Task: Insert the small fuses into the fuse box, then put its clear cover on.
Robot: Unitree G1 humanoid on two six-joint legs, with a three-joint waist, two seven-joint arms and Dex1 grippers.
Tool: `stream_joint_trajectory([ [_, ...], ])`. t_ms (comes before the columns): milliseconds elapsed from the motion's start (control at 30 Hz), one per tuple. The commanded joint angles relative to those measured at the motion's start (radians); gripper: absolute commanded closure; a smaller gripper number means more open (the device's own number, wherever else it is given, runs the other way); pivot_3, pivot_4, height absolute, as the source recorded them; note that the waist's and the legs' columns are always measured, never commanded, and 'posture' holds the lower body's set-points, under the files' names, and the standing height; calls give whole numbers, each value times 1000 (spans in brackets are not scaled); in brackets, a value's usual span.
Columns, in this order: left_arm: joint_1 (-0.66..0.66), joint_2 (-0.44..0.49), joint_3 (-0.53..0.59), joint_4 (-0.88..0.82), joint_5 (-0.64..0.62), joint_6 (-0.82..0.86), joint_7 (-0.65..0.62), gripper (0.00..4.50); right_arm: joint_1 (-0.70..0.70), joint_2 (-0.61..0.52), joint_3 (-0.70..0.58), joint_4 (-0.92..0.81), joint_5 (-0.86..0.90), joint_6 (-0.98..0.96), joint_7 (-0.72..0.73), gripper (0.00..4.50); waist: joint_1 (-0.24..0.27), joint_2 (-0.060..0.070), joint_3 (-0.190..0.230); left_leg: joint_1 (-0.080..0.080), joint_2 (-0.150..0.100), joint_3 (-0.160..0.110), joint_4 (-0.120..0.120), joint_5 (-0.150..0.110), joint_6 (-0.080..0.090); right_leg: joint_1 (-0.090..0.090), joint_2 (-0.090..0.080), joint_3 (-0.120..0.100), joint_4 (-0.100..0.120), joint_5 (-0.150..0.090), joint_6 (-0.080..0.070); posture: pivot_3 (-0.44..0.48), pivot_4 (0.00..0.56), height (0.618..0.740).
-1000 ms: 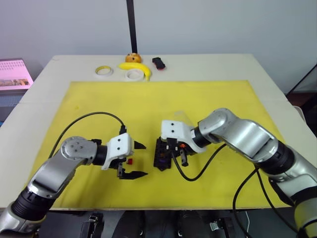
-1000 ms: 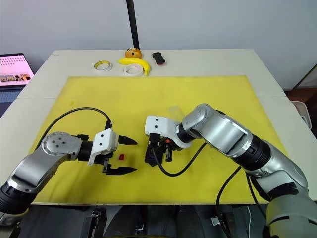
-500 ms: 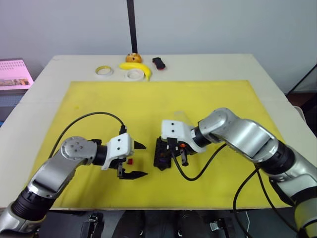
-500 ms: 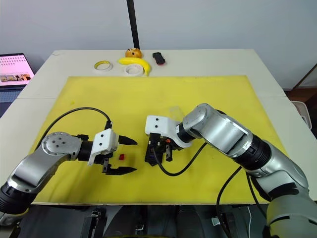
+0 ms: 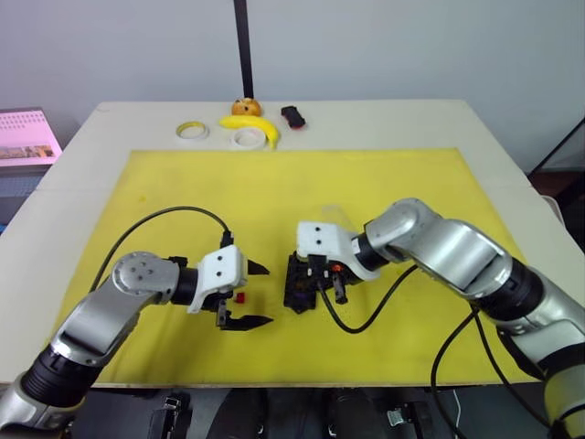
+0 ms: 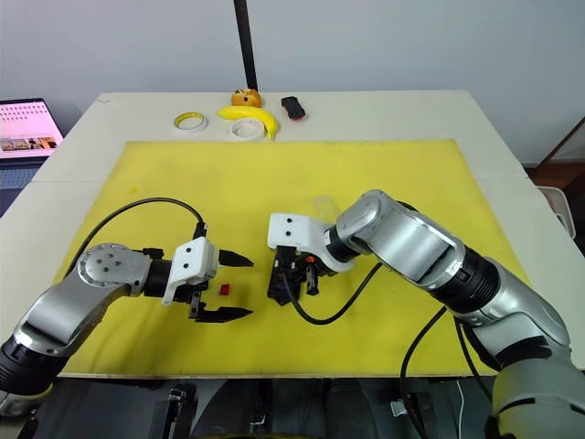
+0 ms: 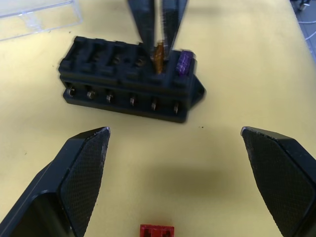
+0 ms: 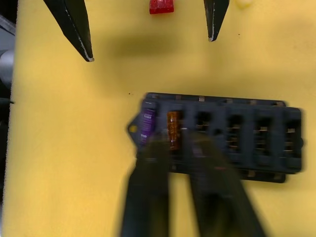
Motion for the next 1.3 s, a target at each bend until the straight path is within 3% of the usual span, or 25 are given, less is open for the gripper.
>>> stream_joint_trajectory([
  [33, -14, -4, 5, -16, -1, -5, 1, 0, -20, -1, -32, 2, 4, 6, -1, 2070, 1, 0, 0, 0, 0, 0, 0, 0, 0, 0, 0, 0, 0, 0, 0, 0, 150, 740],
  [400, -17, -3, 5, -13, 2, -7, 0, 0, -30, 0, -132, 18, 61, -20, 38, 2070, 1, 0, 0, 0, 0, 0, 0, 0, 0, 0, 0, 0, 0, 0, 0, 0, 150, 740],
  [633, -20, -1, 8, -6, 4, -11, -2, 0, 62, 8, -241, -7, 103, -165, 59, 2070, 2, 0, 0, 0, 0, 0, 0, 0, 0, 0, 0, 0, 0, 0, 0, 0, 150, 740],
  [733, -22, 0, 12, -1, 4, -12, -1, 0, 140, 22, -274, -9, 96, -271, 53, 2992, 3, 0, 0, -1, 0, 0, 0, 0, 0, 0, 0, 0, 0, 0, 0, 0, 150, 740],
  [833, -25, 0, 15, 2, 3, -11, 1, 0, 197, 25, -283, -15, 98, -325, 57, 4470, 2, 0, 0, -1, 0, 0, 0, 0, 0, 0, 0, 0, 0, 0, 0, 0, 150, 740],
  [1300, -34, 5, 17, 7, 4, -11, -3, 0, 317, 73, -300, 65, 65, -452, 23, 4470, 2, 0, 0, 0, 0, 0, 0, 0, 0, 0, 0, 0, 0, 0, 0, 0, 150, 740],
])
